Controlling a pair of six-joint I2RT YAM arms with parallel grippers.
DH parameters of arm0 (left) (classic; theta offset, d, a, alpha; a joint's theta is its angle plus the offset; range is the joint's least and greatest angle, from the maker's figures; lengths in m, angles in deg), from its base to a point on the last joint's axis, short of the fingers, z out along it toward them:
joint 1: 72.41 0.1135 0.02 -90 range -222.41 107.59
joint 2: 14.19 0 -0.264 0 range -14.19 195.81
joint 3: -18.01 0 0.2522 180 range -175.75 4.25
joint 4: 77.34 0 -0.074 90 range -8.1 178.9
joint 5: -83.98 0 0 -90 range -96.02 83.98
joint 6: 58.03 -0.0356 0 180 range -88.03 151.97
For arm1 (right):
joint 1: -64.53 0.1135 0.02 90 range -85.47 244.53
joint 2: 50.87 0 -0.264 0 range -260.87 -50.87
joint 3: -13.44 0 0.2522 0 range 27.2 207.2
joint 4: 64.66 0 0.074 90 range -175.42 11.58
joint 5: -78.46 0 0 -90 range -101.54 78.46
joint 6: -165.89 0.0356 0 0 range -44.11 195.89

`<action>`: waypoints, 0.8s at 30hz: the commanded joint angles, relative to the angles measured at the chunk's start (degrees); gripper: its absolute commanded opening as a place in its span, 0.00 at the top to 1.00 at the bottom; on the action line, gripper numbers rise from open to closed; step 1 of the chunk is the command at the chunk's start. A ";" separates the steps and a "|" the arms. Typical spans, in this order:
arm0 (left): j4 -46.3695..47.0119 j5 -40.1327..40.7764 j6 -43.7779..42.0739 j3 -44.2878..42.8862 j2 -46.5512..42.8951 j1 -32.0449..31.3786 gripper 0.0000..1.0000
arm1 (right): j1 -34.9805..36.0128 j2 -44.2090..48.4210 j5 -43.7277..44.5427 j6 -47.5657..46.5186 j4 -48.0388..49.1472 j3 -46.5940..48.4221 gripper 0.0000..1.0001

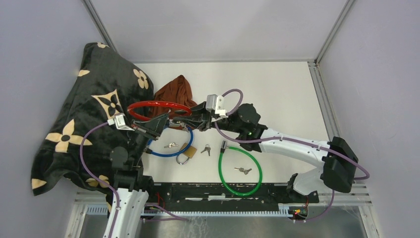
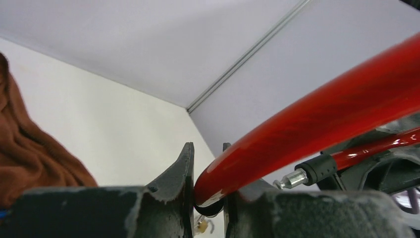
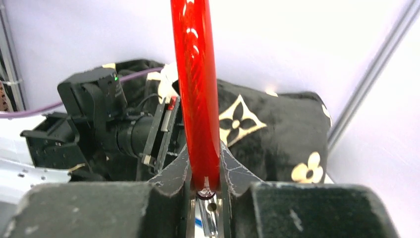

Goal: Lock with the key
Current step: Lock the lock.

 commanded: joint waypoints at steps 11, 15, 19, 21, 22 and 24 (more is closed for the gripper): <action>10.22 -0.45 5.47 1.01 -3.16 0.90 0.98 | 1.74 -2.49 0.62 -3.76 -9.10 11.57 1.00; 10.24 -0.51 5.07 1.35 -3.04 1.06 0.98 | 1.69 -1.75 2.11 -5.89 -12.53 12.31 1.00; 10.21 -0.73 4.76 1.30 -3.14 1.12 0.98 | 1.72 -1.58 2.53 -6.74 -14.05 12.69 1.00; 10.39 -0.61 4.76 1.30 -3.08 1.13 0.98 | 1.73 -2.13 2.15 -6.74 -14.98 13.29 1.00; 10.62 -0.62 4.83 1.31 -3.02 1.13 0.98 | 1.73 -2.41 2.13 -6.80 -15.26 13.43 1.00; 11.32 -1.33 4.66 1.35 -2.98 1.15 0.98 | 1.71 -2.62 2.45 -7.12 -15.34 13.42 1.00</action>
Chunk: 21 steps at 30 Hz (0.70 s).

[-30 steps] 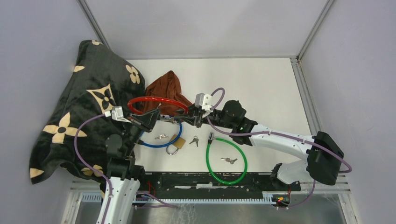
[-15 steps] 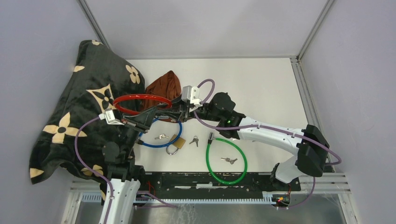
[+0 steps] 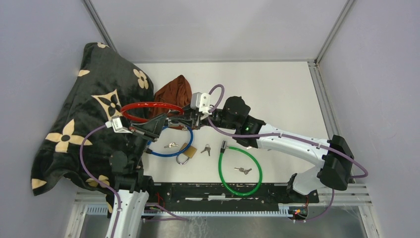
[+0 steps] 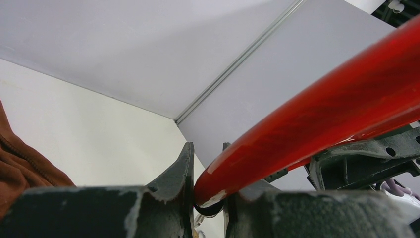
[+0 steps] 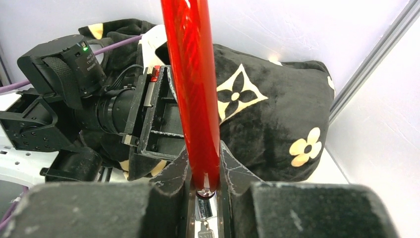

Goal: Lock with the key
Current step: Lock the lock.

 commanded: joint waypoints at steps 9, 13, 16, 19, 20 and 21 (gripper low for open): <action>6.73 -1.63 -0.23 -0.61 -0.89 0.37 0.98 | 0.14 -0.45 1.75 -1.74 -1.00 3.83 1.00; 8.13 -2.00 0.87 -0.57 -0.42 0.37 0.98 | 0.17 -1.29 1.50 -1.53 -1.00 4.24 1.00; 9.89 -2.00 2.78 -1.12 -0.01 0.42 0.98 | 0.05 -2.65 0.98 -2.02 -2.26 5.29 1.00; 10.15 -0.39 5.56 -1.99 0.45 0.69 0.98 | -0.09 -4.81 -0.64 -1.57 -3.27 6.81 1.00; 10.42 0.20 6.29 -2.20 0.47 0.73 0.98 | -0.07 -5.48 -1.02 -1.46 -3.77 7.42 1.00; 10.94 0.62 6.92 -2.44 0.55 0.77 0.98 | -0.11 -6.02 -1.41 -1.45 -4.47 7.87 1.00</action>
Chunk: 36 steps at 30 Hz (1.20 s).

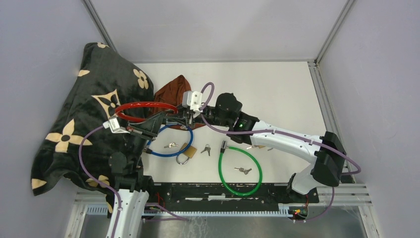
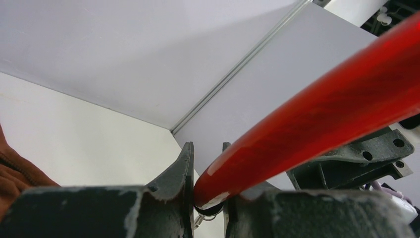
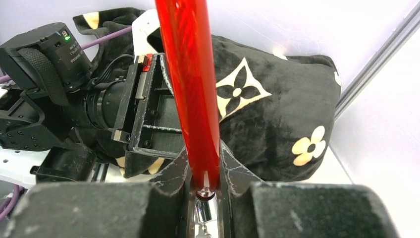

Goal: Lock with the key
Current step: Lock the lock.

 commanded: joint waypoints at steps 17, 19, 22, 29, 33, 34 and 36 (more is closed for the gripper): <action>8.53 -1.91 -3.69 -1.03 -0.96 1.47 0.98 | -1.48 -3.44 -7.33 0.43 -2.17 4.99 0.68; 8.94 -1.30 -3.20 -0.82 -0.96 1.45 0.98 | -1.49 -2.59 -7.48 -0.04 -1.64 4.13 0.62; 9.19 -1.36 -3.19 -0.96 -1.00 1.49 0.98 | -1.48 -1.34 -7.48 -1.41 -1.76 2.75 0.46; 7.90 -1.34 -2.09 -1.49 -1.25 1.47 0.98 | -2.07 1.61 -7.16 -4.94 -5.94 0.84 0.28; 7.23 -1.27 -2.13 -1.85 -1.22 1.53 0.98 | -4.66 2.95 -11.67 -5.89 -12.13 0.88 0.25; 7.13 -1.15 -2.24 -1.93 -1.23 1.49 0.98 | -5.47 3.36 -13.05 -6.24 -14.07 0.68 0.25; 7.12 -1.07 -2.14 -1.95 -1.18 1.49 0.98 | -6.59 4.16 -13.52 -6.50 -15.67 -0.66 0.27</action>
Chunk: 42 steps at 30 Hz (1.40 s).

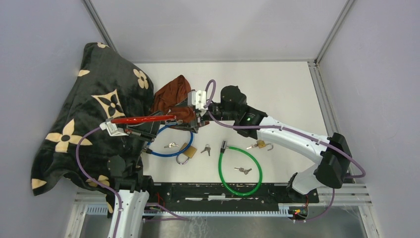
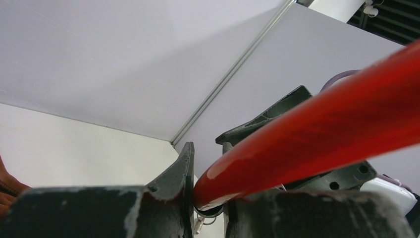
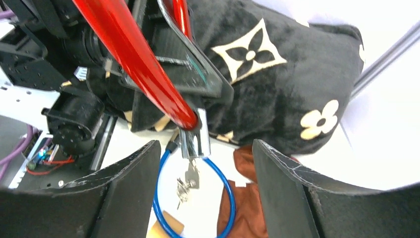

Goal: Lock with the key
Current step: Lock the lock.

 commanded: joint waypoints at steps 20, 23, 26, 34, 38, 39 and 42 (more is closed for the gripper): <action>1.91 -0.24 0.43 -2.39 -0.49 -0.04 0.98 | -2.46 -1.39 -3.26 2.53 1.36 -3.76 0.55; 1.86 -0.25 0.51 -2.31 -0.48 -0.03 0.98 | -2.27 -1.53 -2.81 2.53 1.34 -3.71 0.63; 1.20 0.13 0.71 -2.39 -0.39 -0.05 0.98 | -1.91 -1.66 -1.67 2.53 2.16 -3.68 0.84; -9.43 3.94 5.11 -2.81 0.89 -0.07 0.98 | 0.05 -0.52 7.94 1.22 7.81 -5.35 1.00; -15.67 4.89 9.36 -2.63 2.88 -0.06 0.98 | 3.47 -0.17 15.85 -5.75 9.14 -5.99 1.00; -15.96 4.33 9.75 -2.64 3.47 -0.05 0.98 | 4.23 -0.33 17.64 -7.72 8.93 -6.04 1.00; -18.26 3.50 10.14 -3.21 4.54 -0.14 0.98 | 5.06 -0.73 20.46 -12.83 8.93 -6.92 1.00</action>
